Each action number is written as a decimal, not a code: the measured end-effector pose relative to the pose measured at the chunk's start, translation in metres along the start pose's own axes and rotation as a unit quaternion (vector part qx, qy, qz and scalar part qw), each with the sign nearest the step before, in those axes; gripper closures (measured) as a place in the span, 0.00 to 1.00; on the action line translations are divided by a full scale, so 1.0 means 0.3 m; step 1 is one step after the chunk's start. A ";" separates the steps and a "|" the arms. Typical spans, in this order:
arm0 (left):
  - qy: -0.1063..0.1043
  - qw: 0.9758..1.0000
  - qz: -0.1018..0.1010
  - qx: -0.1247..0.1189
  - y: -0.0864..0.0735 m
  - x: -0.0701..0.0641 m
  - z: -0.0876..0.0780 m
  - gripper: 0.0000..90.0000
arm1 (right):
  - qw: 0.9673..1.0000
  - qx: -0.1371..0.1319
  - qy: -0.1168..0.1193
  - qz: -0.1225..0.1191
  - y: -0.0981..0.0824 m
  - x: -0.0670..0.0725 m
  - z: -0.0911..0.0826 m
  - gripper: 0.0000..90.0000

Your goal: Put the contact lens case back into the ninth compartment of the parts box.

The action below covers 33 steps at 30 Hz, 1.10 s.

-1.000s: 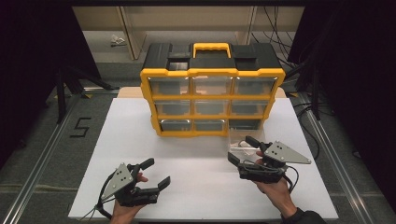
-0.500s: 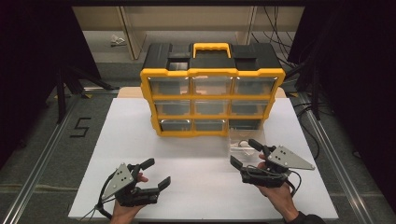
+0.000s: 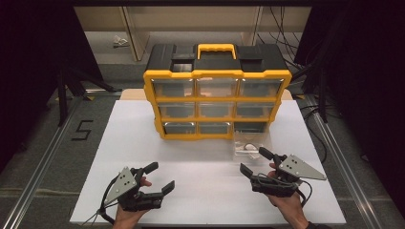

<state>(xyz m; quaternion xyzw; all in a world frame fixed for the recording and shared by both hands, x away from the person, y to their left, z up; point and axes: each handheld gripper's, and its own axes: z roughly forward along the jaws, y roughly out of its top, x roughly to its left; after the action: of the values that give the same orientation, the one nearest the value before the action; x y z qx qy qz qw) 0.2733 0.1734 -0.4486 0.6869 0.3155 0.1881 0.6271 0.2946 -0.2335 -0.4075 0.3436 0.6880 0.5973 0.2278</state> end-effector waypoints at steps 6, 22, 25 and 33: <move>0.000 1.000 0.000 0.000 0.000 0.000 0.000 0.17 | 1.000 0.001 -0.001 0.012 -0.015 -0.009 -0.012 0.16; -0.003 1.000 0.001 0.002 -0.001 -0.001 0.003 0.17 | 1.000 0.003 -0.008 0.003 -0.052 0.001 -0.040 0.15; -0.003 1.000 0.001 0.002 -0.001 -0.001 0.003 0.17 | 1.000 0.005 -0.011 0.008 -0.060 -0.004 -0.046 0.15; -0.003 1.000 0.001 0.002 -0.001 -0.001 0.003 0.17 | 1.000 0.012 -0.011 -0.003 -0.081 0.003 -0.040 0.15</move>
<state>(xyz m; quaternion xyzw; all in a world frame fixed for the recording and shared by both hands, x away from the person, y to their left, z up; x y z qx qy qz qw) 0.2736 0.1725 -0.4490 0.6891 0.3134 0.1859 0.6263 0.2805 -0.2421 -0.4289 0.3510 0.6938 0.5841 0.2330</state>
